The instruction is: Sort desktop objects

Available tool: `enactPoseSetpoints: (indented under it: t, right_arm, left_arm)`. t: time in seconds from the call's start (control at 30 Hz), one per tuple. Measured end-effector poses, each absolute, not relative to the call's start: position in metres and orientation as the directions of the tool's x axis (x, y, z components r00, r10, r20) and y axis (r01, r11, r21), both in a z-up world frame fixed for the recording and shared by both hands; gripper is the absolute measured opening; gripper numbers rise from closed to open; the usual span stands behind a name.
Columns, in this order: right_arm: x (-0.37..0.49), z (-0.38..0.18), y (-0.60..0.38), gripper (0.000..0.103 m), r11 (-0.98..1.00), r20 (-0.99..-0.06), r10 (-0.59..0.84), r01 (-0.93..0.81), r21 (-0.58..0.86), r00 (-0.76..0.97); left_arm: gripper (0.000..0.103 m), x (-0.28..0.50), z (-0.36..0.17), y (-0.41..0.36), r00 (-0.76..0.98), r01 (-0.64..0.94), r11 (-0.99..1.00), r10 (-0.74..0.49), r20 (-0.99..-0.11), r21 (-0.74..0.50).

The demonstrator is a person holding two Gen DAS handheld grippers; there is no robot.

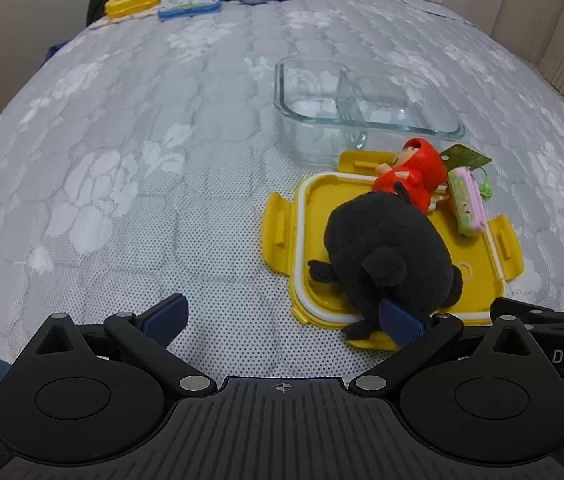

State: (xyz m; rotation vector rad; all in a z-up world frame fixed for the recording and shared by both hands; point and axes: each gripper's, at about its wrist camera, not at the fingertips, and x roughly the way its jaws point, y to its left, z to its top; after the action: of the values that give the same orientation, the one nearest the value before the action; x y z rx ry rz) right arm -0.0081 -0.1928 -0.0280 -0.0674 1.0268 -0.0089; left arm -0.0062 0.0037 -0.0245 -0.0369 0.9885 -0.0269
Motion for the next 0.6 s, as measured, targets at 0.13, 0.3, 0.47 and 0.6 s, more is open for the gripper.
enactPoseSetpoints:
  t: [0.13, 0.3, 0.47, 0.6]
  right_arm:
    - [-0.008, -0.0262, -0.1937, 0.103, 0.998, -0.853, -0.032, -0.022, -0.051, 0.521]
    - [-0.0079, -0.0262, -0.193, 0.103, 0.998, -0.853, -0.034, -0.024, -0.055, 0.521]
    - [-0.0086, -0.0264, -0.1926, 0.103, 0.998, -0.852, -0.034, -0.023, -0.054, 0.522]
    - [-0.0085, -0.0266, -0.1923, 0.103, 0.998, -0.853, -0.034, -0.024, -0.054, 0.521]
  left_arm:
    - [0.103, -0.0059, -0.0241, 0.0033, 0.548, 0.004, 0.999, -0.035, -0.836, -0.039]
    - [0.103, -0.0051, -0.0237, 0.0042, 0.546, 0.003, 0.999, -0.036, -0.837, -0.041]
    - [0.103, -0.0057, -0.0236, 0.0047, 0.546, 0.004, 0.999, -0.036, -0.837, -0.041]
    - [0.103, -0.0058, -0.0237, 0.0052, 0.544, 0.004, 0.999, -0.039, -0.838, -0.043]
